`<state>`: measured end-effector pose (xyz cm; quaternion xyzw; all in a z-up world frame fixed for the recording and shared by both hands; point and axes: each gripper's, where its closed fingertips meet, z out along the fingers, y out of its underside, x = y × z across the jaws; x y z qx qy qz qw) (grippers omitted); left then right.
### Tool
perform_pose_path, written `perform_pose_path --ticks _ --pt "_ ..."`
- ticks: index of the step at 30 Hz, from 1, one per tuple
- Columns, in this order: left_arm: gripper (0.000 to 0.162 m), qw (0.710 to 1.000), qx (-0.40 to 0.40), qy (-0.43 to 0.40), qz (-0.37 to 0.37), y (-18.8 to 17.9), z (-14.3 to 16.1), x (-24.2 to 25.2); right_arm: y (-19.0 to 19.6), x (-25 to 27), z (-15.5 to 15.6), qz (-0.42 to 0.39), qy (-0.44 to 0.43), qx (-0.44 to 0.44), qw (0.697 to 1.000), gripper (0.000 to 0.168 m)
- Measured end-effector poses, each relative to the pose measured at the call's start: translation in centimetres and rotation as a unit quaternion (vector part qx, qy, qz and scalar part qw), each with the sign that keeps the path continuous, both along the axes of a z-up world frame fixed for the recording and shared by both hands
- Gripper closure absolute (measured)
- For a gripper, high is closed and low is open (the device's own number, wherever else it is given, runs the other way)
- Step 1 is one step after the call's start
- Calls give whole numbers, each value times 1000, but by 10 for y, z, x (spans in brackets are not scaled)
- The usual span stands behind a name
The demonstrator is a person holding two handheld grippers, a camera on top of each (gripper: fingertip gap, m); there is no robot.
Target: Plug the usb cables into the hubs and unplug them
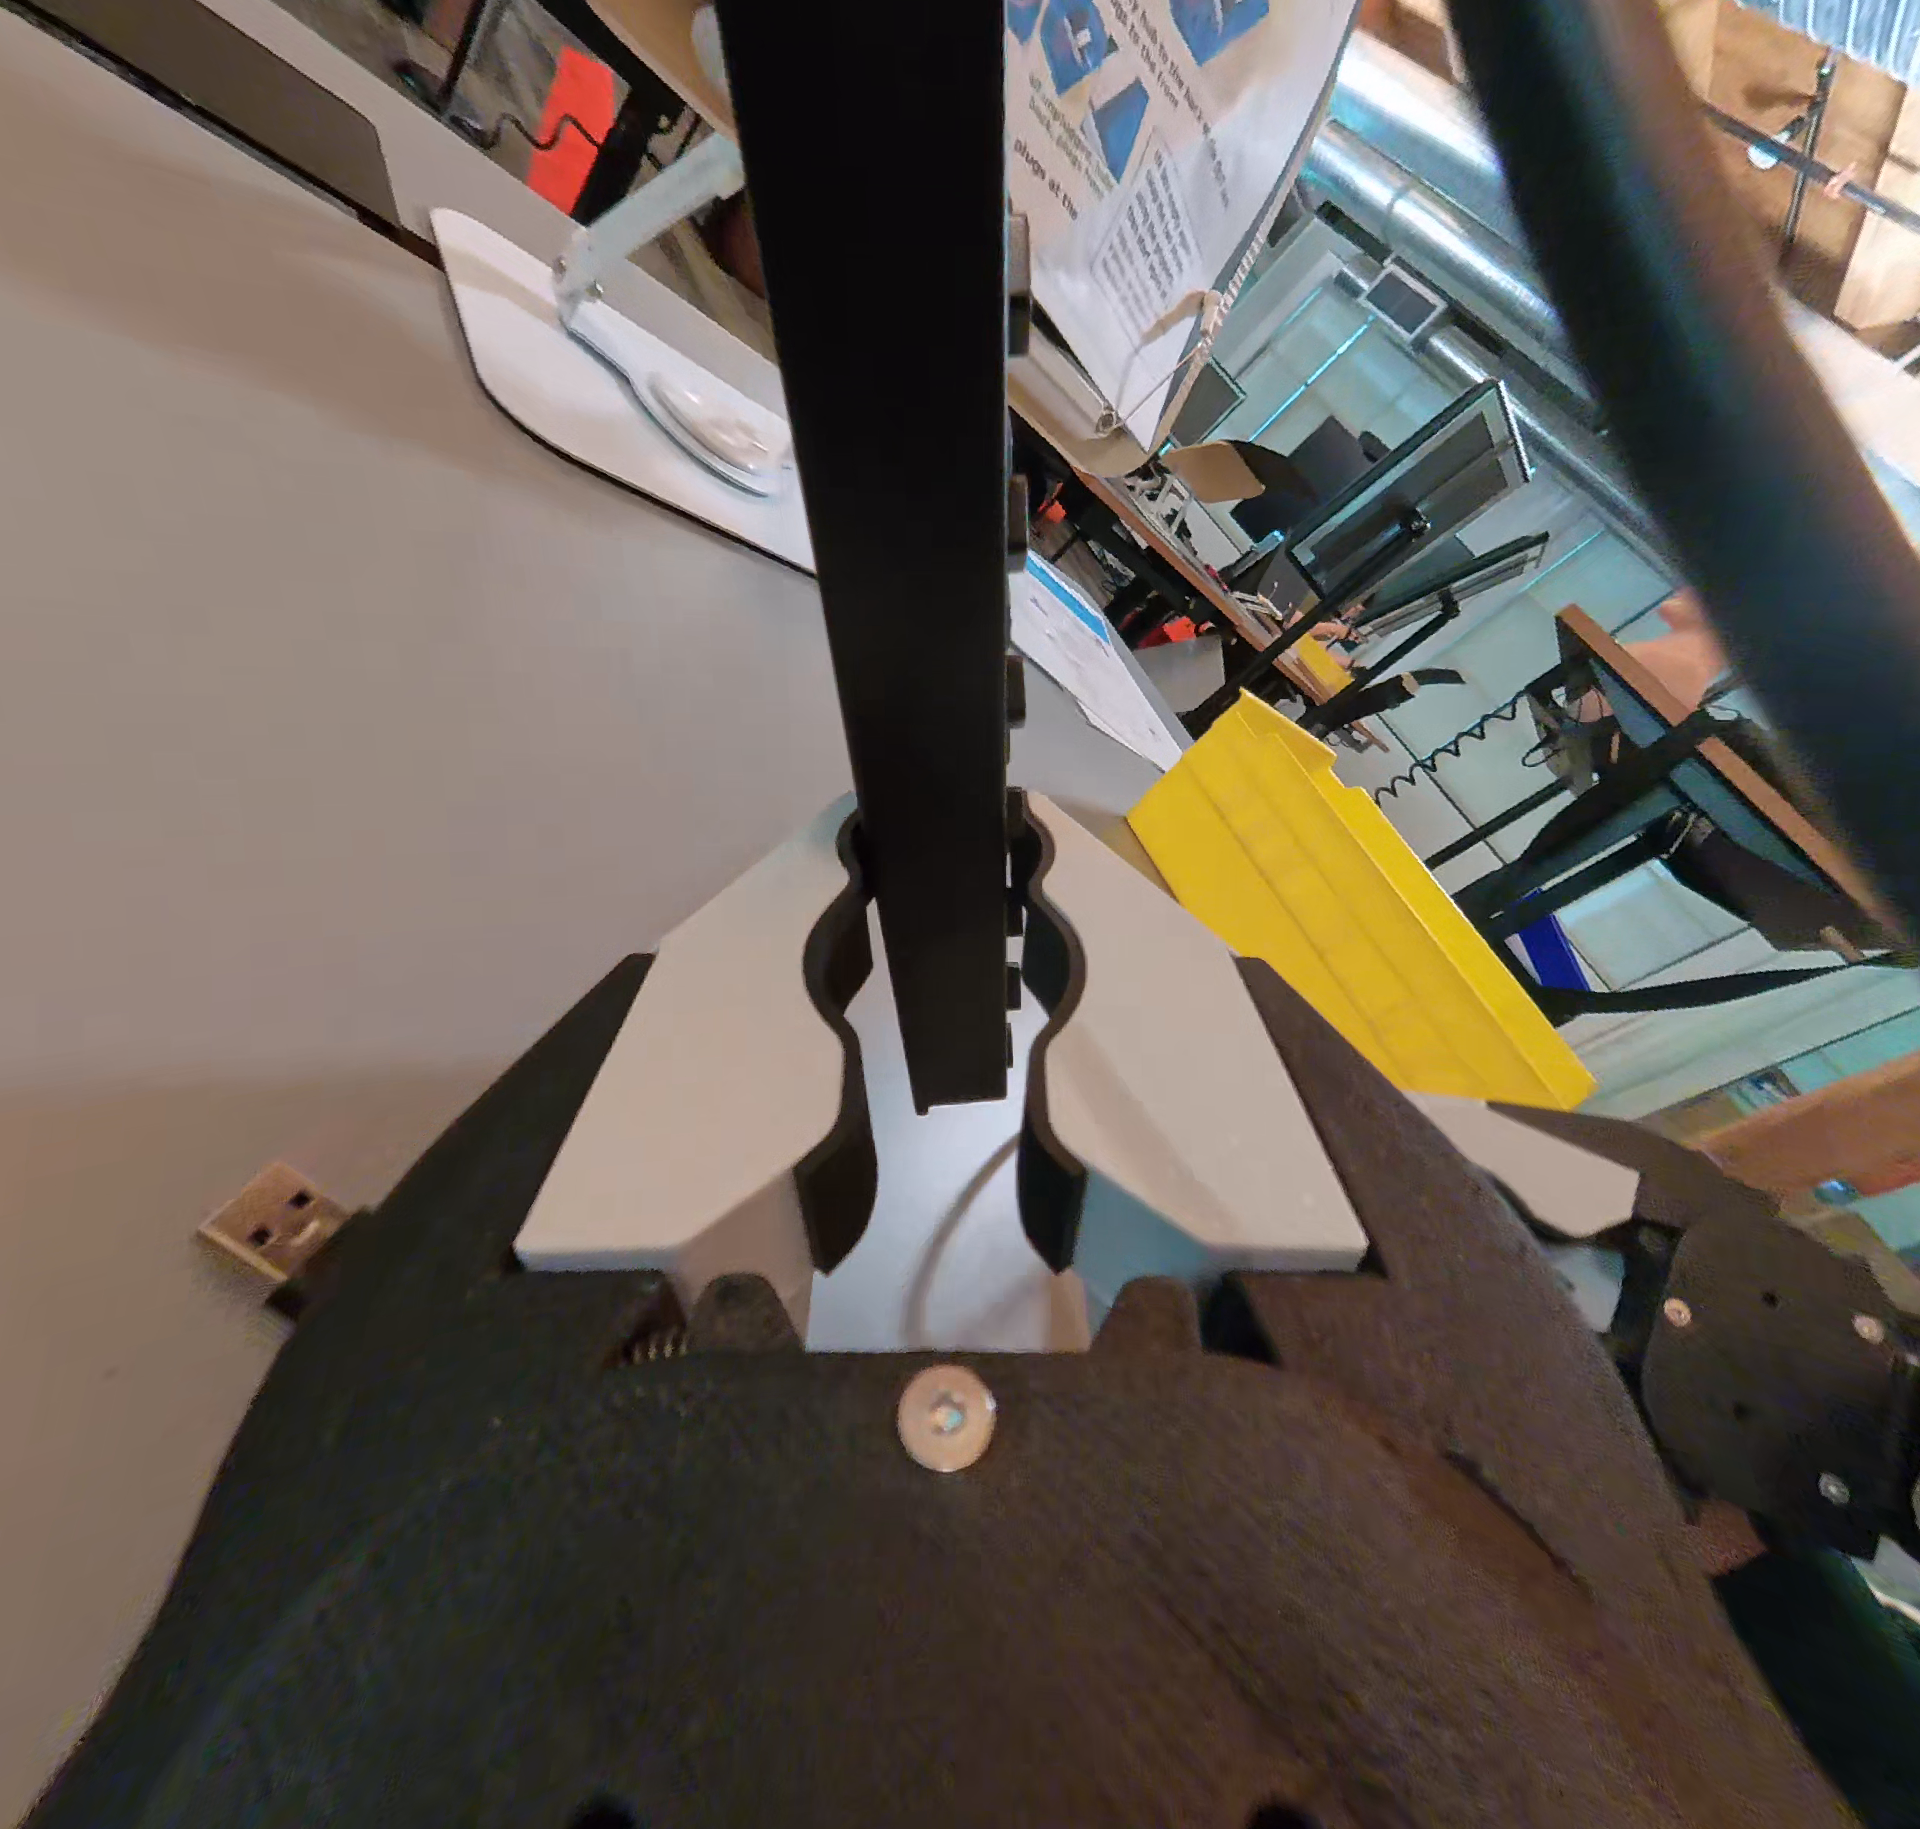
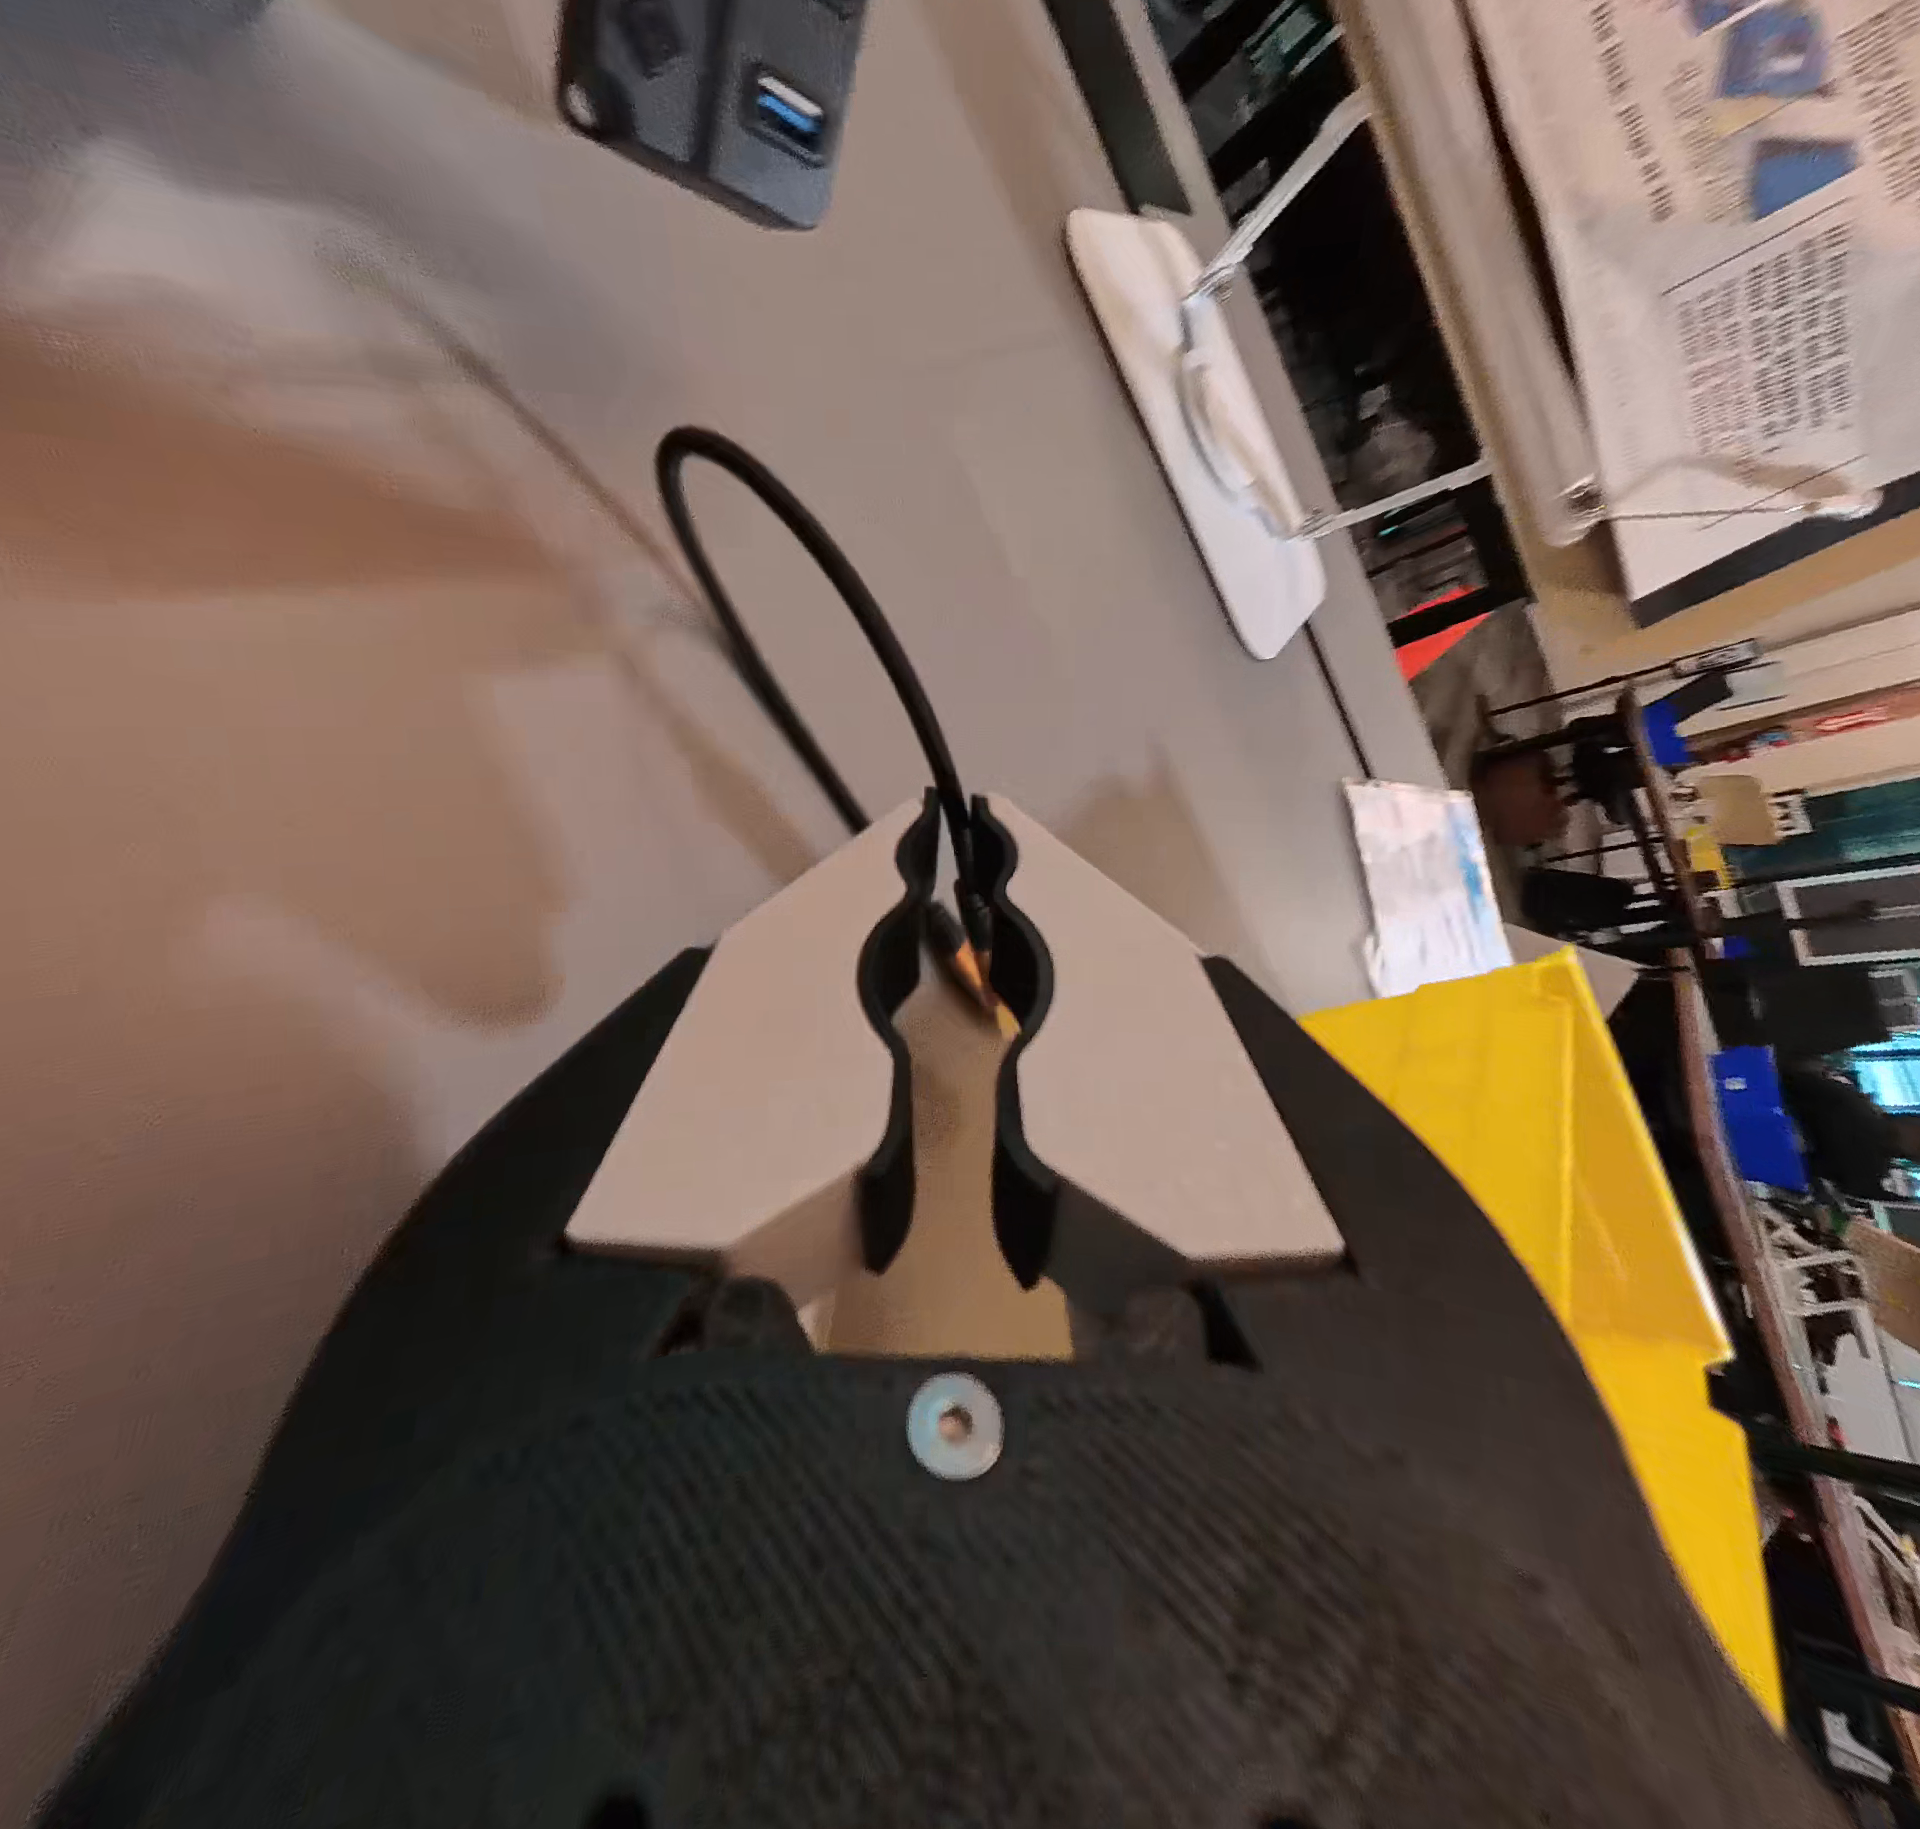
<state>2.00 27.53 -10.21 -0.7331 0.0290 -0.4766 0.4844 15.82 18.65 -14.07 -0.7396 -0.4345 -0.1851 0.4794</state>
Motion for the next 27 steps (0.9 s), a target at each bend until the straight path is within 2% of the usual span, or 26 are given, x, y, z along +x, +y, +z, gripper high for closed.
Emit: perform_pose_path --ticks 1,3,6,8,13,18,21,27 --pt "141 1000 -7 -3 -5 0 -1 3 -6 -1 -5 5 3 -17 1000 163" --pt "141 1000 -13 -10 -10 0 0 6 -17 1 -16 2 31 -58 998 149" --pt "141 1000 -12 -11 -7 0 0 4 -31 11 -26 -29 106 -117 987 129" --pt "141 1000 -12 -9 -3 1 -1 3 -36 20 -23 -47 164 -132 977 125" --pt "141 1000 -15 -4 -5 -1 -5 5 -31 43 3 -73 288 -117 947 129" --pt "141 1000 -20 4 -4 -5 -9 3 -31 37 -4 -71 336 -166 924 134" --pt "141 1000 -20 1 -1 -7 -9 -1 -37 19 -13 -49 336 -213 916 135" --pt "141 1000 -28 -4 4 -9 -11 -7 -48 -7 -31 -19 277 -260 925 146"
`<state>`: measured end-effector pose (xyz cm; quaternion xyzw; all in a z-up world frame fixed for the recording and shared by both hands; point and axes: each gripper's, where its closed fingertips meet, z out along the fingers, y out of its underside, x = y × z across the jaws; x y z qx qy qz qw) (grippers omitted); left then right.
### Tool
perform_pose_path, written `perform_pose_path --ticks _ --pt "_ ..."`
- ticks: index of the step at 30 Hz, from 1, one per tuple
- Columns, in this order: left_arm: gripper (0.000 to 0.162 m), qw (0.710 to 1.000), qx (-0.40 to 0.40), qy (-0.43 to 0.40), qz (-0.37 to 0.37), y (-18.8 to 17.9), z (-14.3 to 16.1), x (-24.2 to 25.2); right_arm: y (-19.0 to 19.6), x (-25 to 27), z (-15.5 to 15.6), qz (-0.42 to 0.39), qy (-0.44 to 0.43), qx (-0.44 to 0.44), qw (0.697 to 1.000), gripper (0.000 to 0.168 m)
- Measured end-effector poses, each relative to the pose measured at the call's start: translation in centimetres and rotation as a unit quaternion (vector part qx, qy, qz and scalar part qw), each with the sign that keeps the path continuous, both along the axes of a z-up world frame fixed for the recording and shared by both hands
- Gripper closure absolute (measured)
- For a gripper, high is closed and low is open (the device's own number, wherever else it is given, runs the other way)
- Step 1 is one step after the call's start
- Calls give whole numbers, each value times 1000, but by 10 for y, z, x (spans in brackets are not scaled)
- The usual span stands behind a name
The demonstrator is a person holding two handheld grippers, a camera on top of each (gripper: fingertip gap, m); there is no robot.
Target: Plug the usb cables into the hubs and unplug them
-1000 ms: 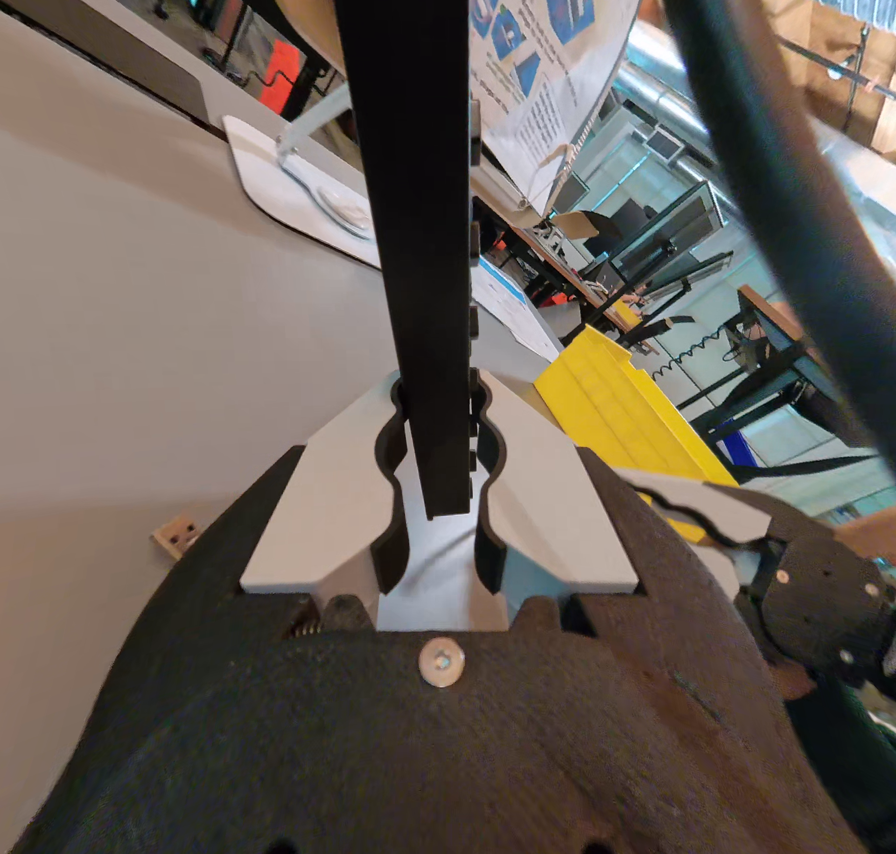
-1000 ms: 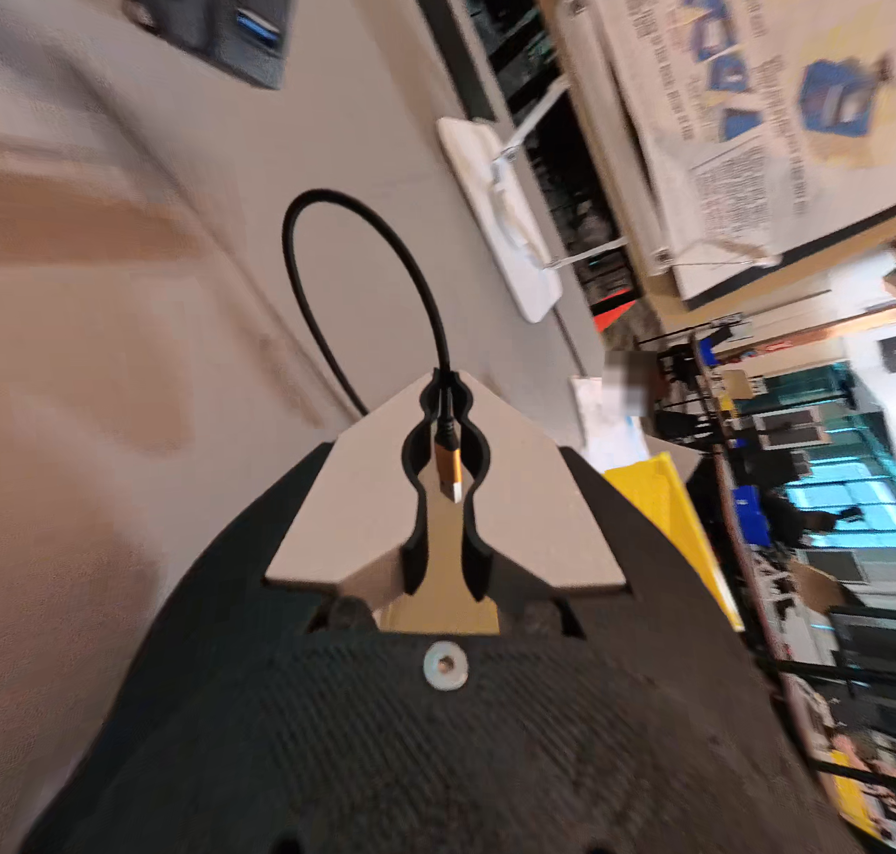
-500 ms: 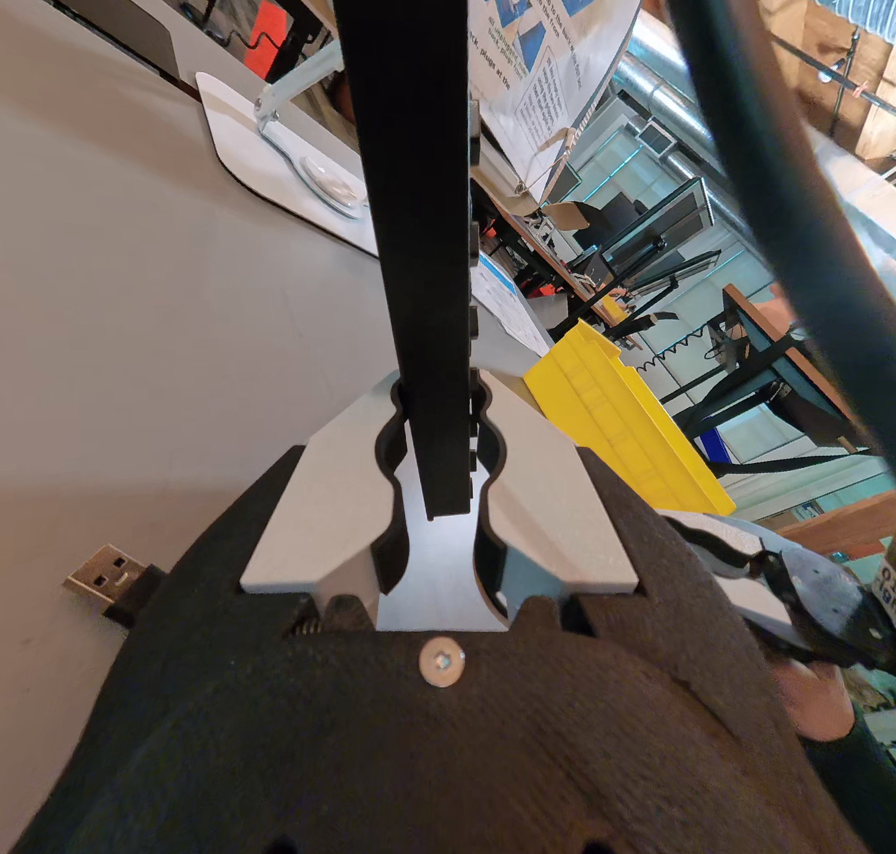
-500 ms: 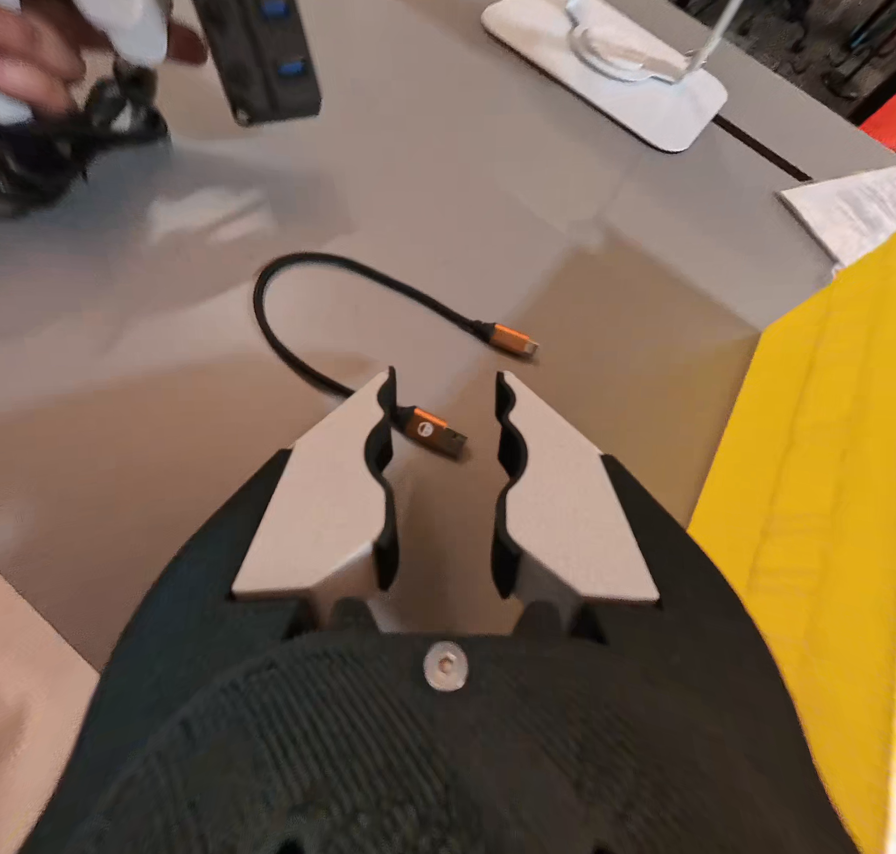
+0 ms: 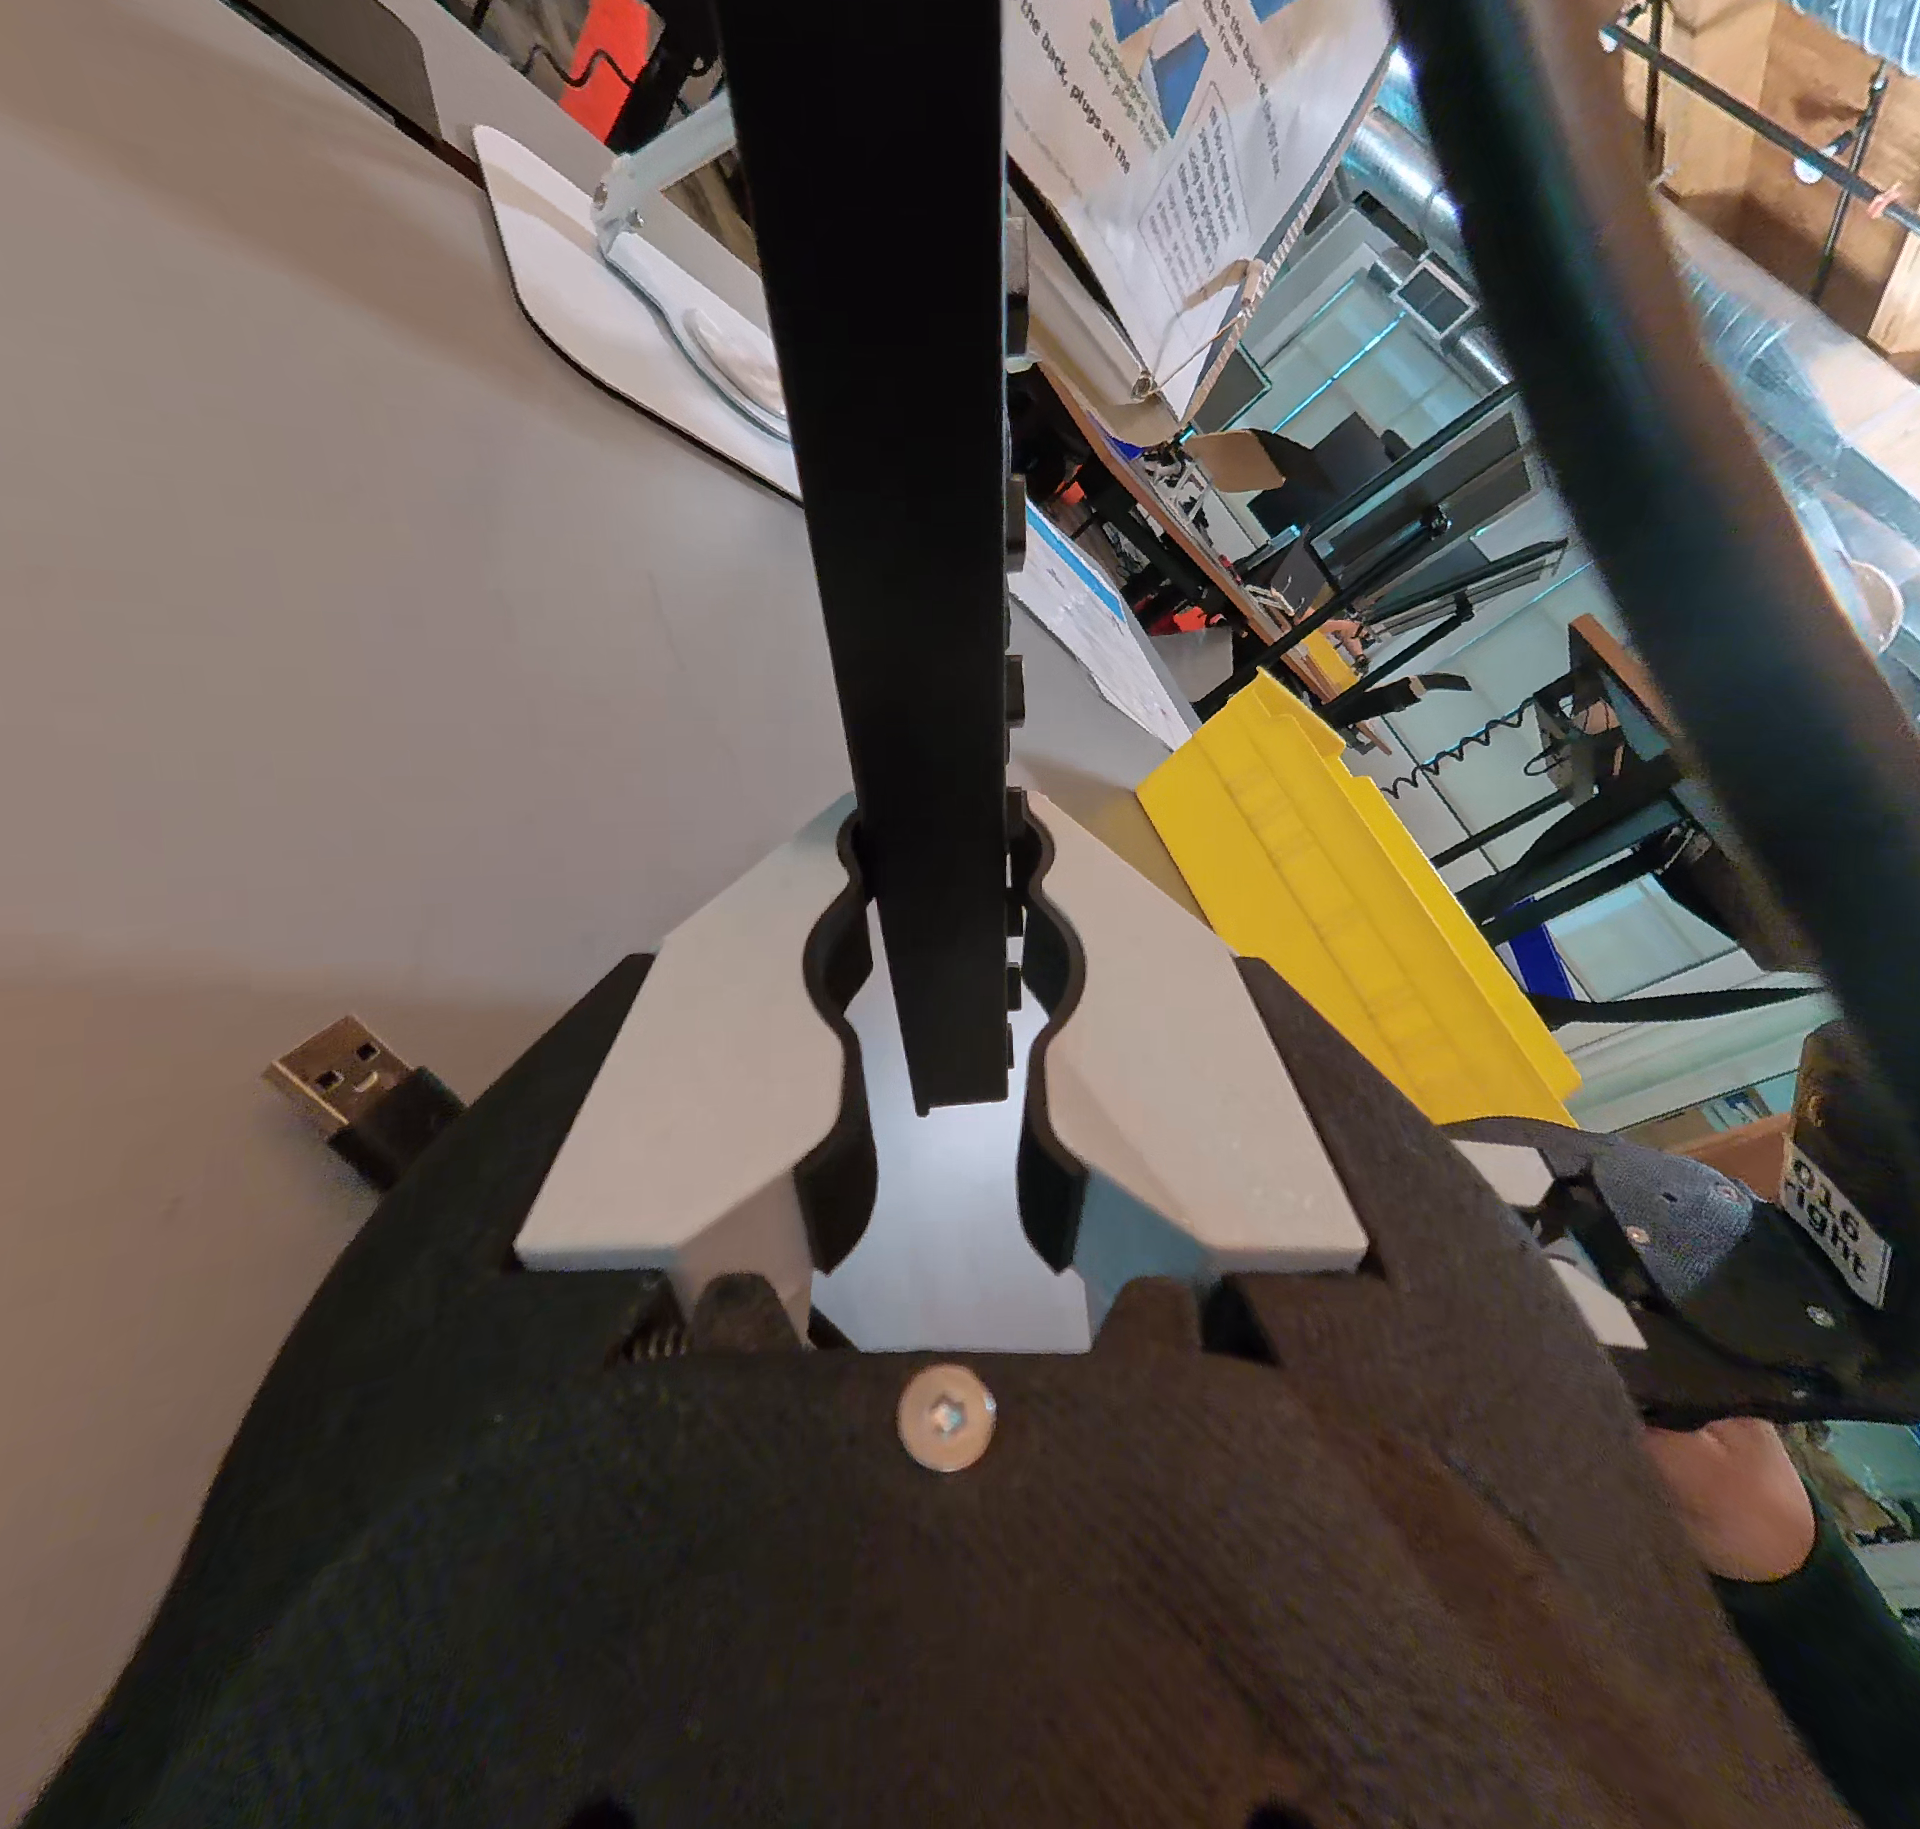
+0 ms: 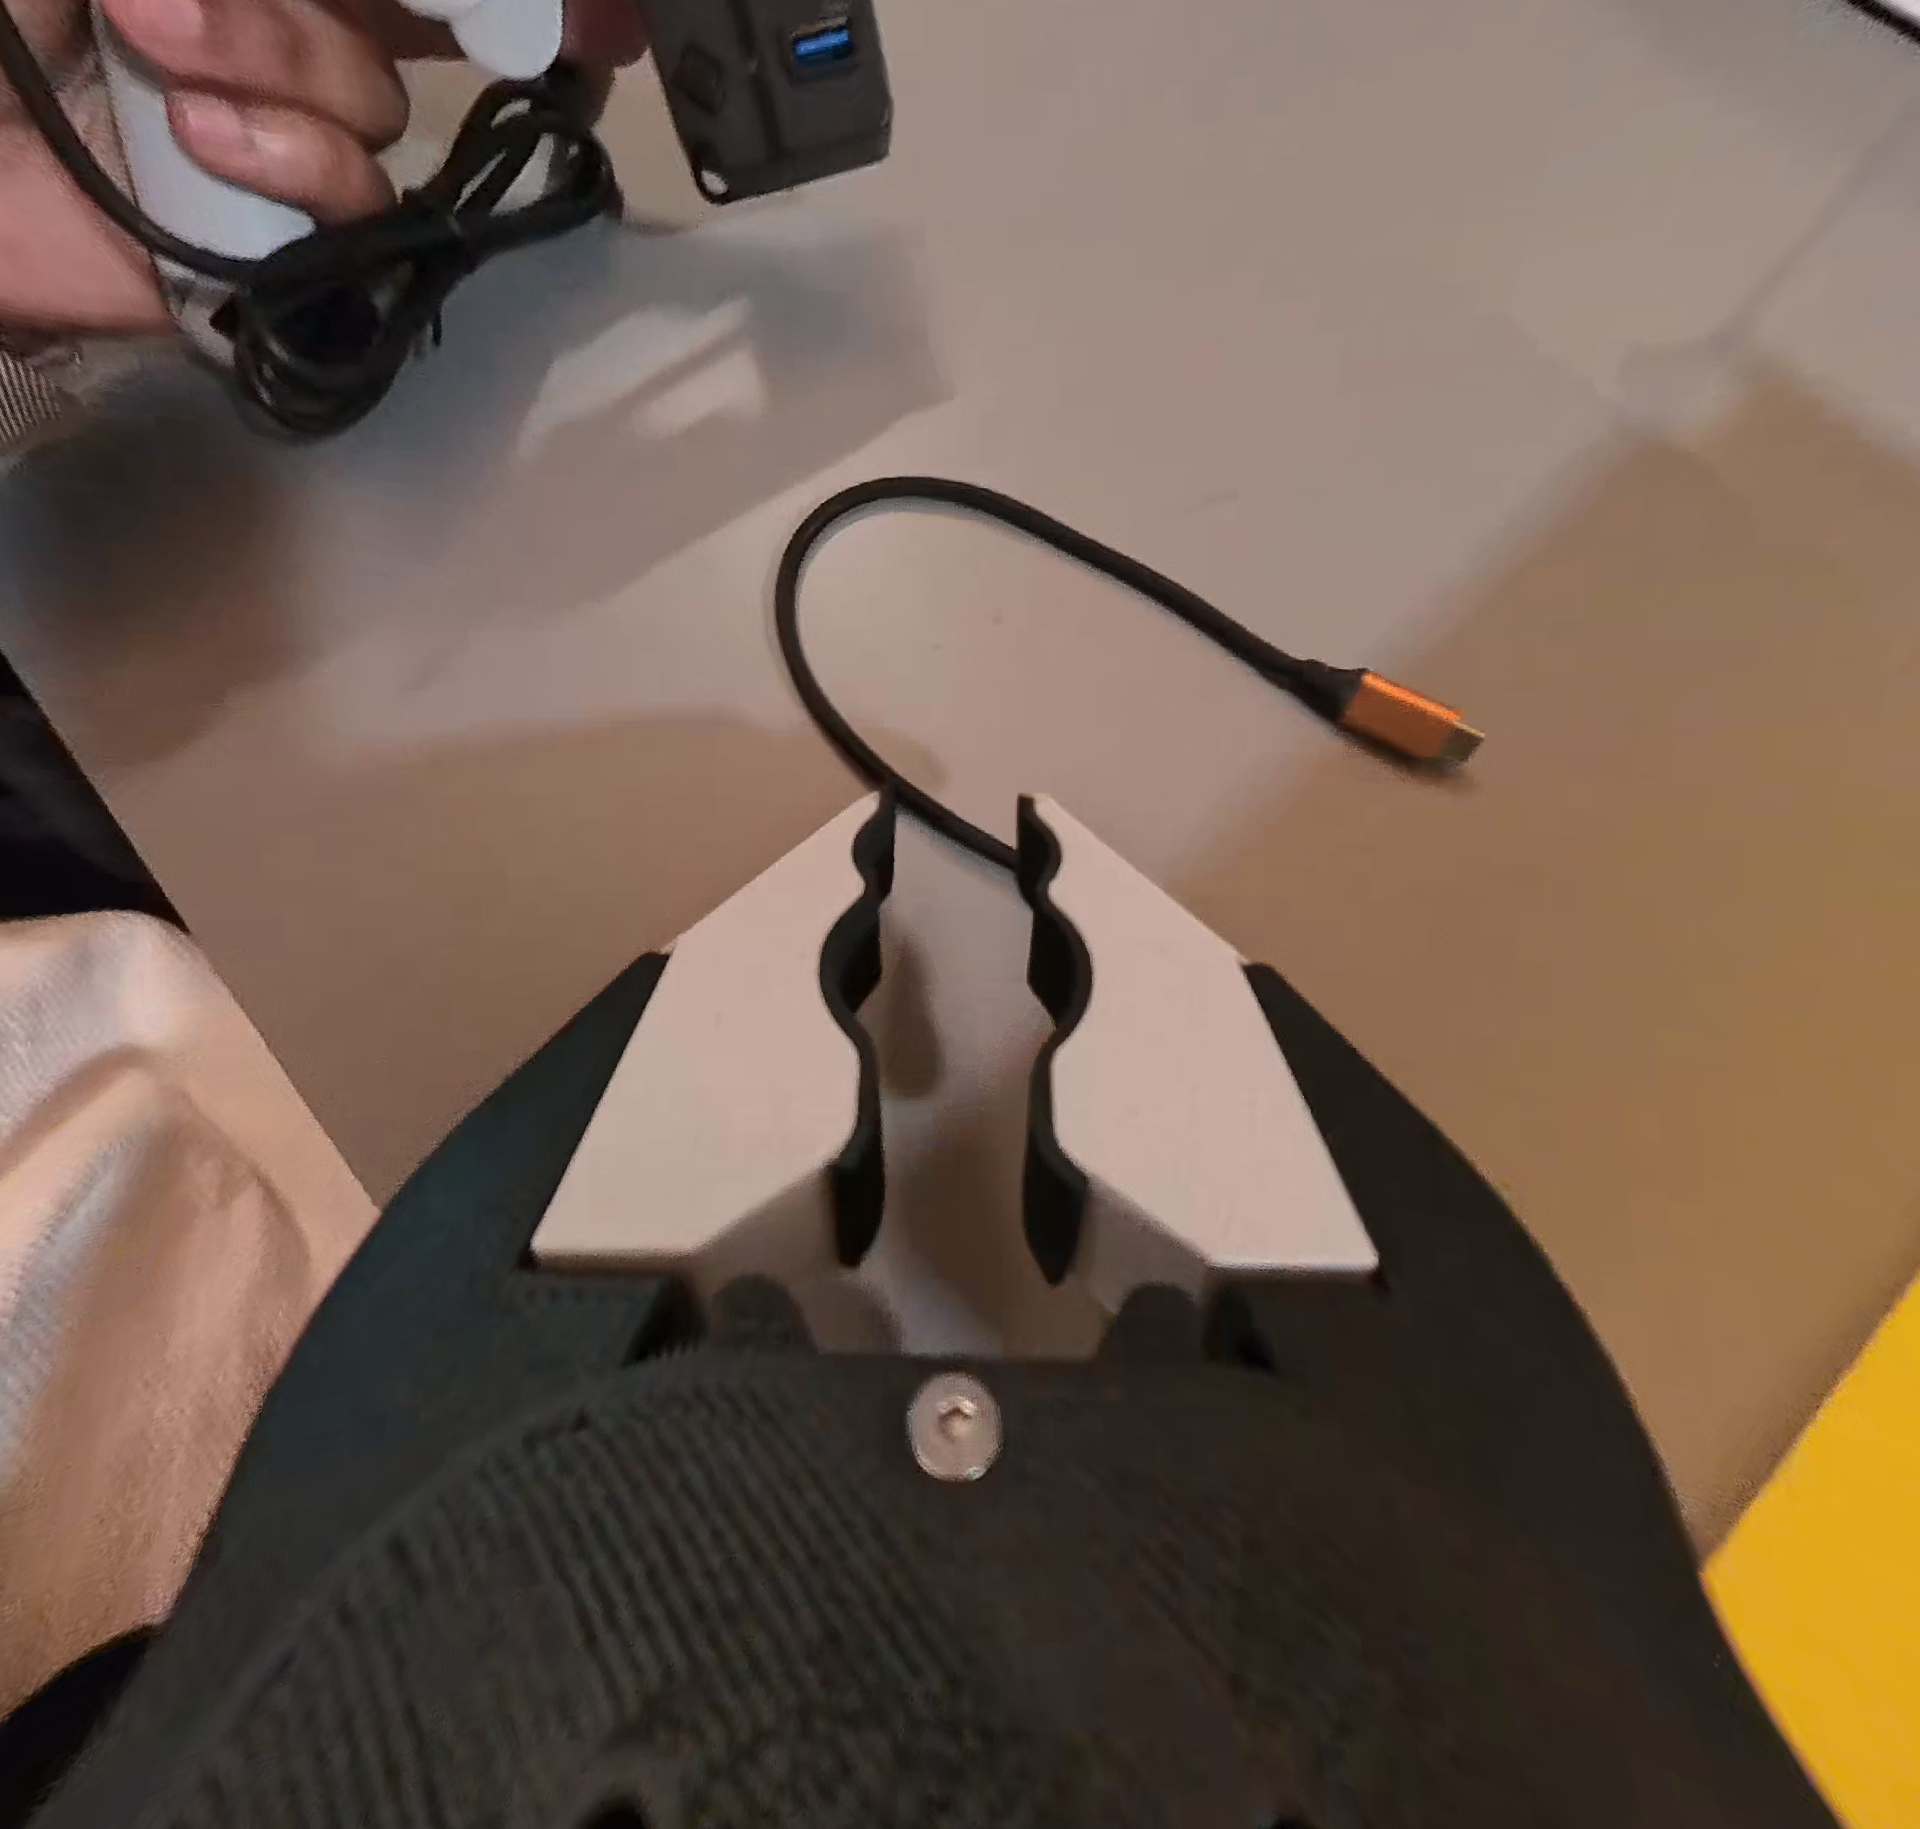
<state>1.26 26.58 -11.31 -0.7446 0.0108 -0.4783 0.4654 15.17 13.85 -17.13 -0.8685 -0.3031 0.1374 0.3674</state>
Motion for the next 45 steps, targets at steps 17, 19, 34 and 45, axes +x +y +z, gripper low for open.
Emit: perform_pose_path --ticks 17,19,34,45 --pt "141 1000 -12 -1 4 -5 -4 -4 1 -26 -13 51 -58 31 997 162" --pt "141 1000 -12 0 2 -6 -4 -3 -1 -28 -12 59 -55 30 996 164" --pt "141 1000 -7 11 -5 -9 -4 3 8 -25 34 2 163 27 986 168" --pt "141 1000 -14 7 -9 -9 -7 4 -3 24 10 16 -49 4 999 142"
